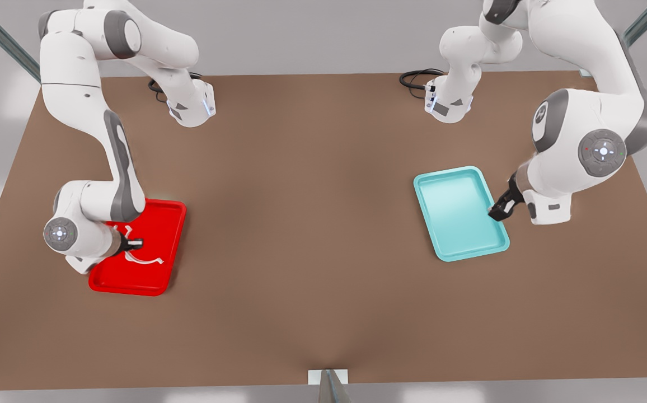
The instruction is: Take the drainage pipe clamp from the left arm, pass it to the right arm, and place it in the plate on the right side
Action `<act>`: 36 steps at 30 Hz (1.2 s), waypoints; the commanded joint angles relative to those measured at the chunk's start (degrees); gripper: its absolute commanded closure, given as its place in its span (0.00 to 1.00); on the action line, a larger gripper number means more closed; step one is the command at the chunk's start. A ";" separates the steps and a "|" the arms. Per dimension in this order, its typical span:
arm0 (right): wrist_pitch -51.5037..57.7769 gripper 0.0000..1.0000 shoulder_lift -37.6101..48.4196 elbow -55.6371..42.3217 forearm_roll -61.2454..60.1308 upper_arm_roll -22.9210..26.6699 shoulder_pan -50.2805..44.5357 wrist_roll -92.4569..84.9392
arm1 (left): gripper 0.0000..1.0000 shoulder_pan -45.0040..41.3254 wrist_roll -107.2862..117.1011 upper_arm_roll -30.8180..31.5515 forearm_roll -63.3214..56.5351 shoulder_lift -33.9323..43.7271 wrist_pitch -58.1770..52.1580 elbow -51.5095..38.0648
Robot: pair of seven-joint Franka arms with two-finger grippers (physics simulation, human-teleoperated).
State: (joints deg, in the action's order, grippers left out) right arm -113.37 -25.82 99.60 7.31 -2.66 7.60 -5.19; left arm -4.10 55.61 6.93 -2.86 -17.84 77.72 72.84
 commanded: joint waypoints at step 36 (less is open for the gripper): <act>27.59 0.00 22.30 -12.15 -6.96 0.90 -5.14 1.59 | 0.00 2.52 -82.68 0.01 -2.15 0.00 -7.15 -1.56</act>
State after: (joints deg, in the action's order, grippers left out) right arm -87.53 -4.90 85.43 0.58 -1.74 2.34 -13.34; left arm -1.60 -15.83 6.93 -4.90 -17.91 71.12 71.30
